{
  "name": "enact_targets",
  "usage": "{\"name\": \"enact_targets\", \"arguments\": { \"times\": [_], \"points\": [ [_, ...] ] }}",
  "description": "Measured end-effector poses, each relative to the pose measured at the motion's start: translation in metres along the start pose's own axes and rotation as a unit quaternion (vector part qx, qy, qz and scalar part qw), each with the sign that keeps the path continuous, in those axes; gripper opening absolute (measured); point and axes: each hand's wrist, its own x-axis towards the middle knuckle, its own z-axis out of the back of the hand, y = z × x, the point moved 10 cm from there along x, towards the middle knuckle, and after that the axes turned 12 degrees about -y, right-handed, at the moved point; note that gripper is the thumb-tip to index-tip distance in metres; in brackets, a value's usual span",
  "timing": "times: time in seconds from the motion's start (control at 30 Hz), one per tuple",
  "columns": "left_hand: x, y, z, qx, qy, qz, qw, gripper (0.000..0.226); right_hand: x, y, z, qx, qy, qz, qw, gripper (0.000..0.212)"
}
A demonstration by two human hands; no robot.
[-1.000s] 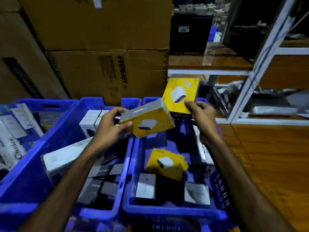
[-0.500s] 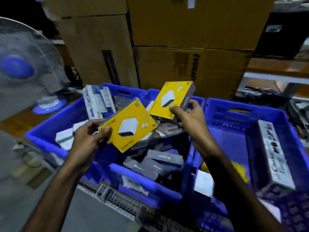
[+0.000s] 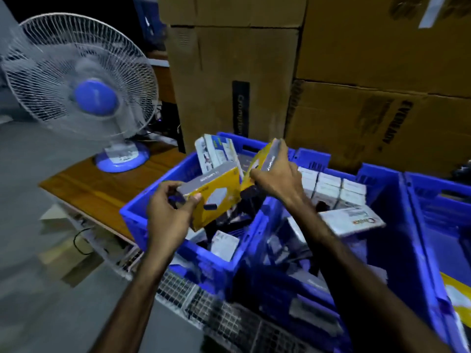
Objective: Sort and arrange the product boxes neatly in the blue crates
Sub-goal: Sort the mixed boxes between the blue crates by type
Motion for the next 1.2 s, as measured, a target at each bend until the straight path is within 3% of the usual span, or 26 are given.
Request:
{"name": "enact_targets", "arguments": {
  "times": [0.07, 0.23, 0.4, 0.5, 0.83, 1.03, 1.2],
  "points": [
    [0.008, 0.027, -0.004, 0.013, 0.028, 0.026, 0.999, 0.029, 0.0, 0.009, -0.025, -0.074, 0.01, 0.029, 0.997, 0.072],
    [0.005, 0.069, -0.029, -0.033, 0.116, 0.104, 0.987, 0.026, 0.003, -0.002, -0.043, -0.228, 0.016, 0.032, 0.973, 0.066],
    [0.01, 0.058, -0.046, 0.158, 0.187, -0.033, 0.969, 0.037, 0.01, 0.0, -0.038, -0.273, -0.038, 0.042, 0.96, 0.05],
    [0.013, 0.061, -0.053, 0.149, 0.205, 0.0, 0.967, 0.041, 0.02, -0.001, -0.043, -0.256, -0.026, 0.039, 0.965, 0.049],
    [0.053, 0.063, -0.05, 0.142, 0.158, -0.014, 0.977, 0.022, 0.026, -0.006, -0.06, -0.133, 0.025, 0.094, 0.986, 0.036],
    [0.063, 0.068, -0.051, 0.168, 0.166, -0.027, 0.971, 0.017, 0.018, 0.018, -0.104, -0.016, 0.129, 0.137, 0.982, 0.038],
    [0.08, 0.078, -0.05, 0.163, 0.171, -0.047, 0.97, 0.014, 0.019, 0.027, -0.149, -0.005, 0.164, 0.099, 0.981, 0.066]
  ]
}}
